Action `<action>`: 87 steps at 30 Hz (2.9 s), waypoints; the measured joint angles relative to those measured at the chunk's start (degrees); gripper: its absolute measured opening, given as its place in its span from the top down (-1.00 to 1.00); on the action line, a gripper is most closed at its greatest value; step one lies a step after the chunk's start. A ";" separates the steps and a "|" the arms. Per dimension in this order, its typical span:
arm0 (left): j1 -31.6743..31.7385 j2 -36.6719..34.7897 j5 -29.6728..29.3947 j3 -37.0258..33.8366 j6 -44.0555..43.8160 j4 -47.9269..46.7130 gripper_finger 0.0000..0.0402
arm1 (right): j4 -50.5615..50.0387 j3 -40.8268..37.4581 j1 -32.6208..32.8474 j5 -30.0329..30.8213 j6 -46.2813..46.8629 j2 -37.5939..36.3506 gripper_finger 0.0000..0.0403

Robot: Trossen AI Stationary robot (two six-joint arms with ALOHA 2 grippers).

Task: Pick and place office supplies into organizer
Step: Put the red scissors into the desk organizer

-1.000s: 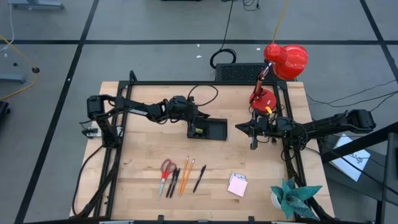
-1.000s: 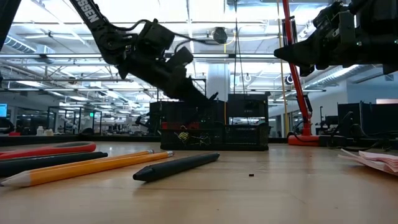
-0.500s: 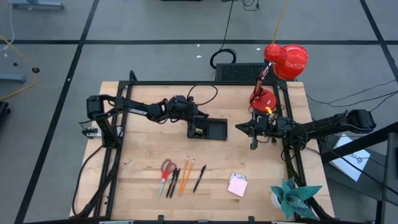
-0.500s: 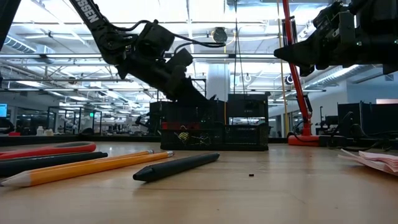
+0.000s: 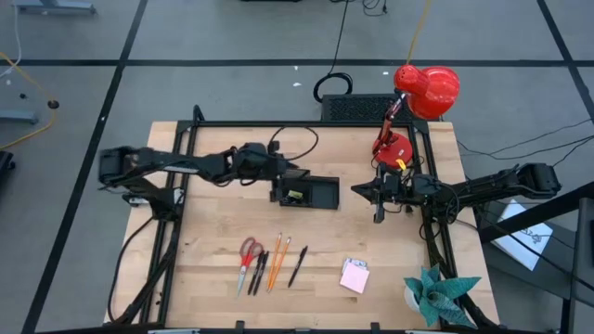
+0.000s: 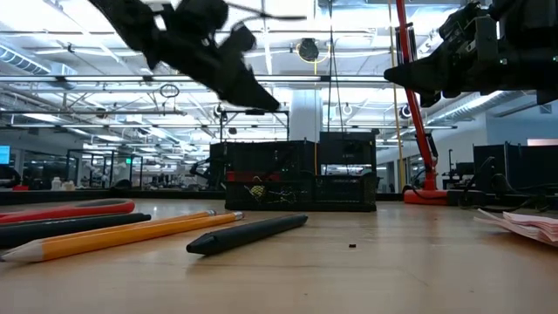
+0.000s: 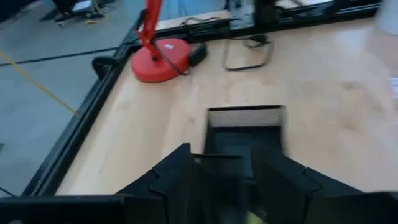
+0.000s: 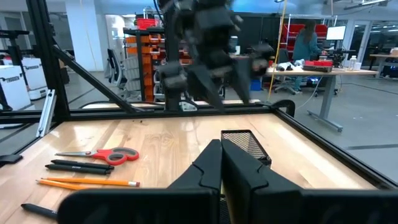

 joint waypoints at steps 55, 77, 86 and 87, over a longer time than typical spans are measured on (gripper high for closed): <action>-30.41 4.40 -5.51 -10.29 -29.95 -23.91 0.16 | -0.36 0.00 0.02 0.01 2.31 0.02 1.00; -33.98 4.68 -14.05 -5.97 -16.29 -24.52 0.78 | -0.39 0.00 0.03 0.02 2.13 0.02 1.00; -34.16 4.66 -31.55 6.63 -5.21 -36.23 0.87 | -0.42 0.00 0.04 0.02 2.13 0.00 1.00; -34.16 4.66 -34.77 8.43 -3.33 -37.25 0.84 | -0.42 0.00 0.02 0.02 2.13 0.02 1.00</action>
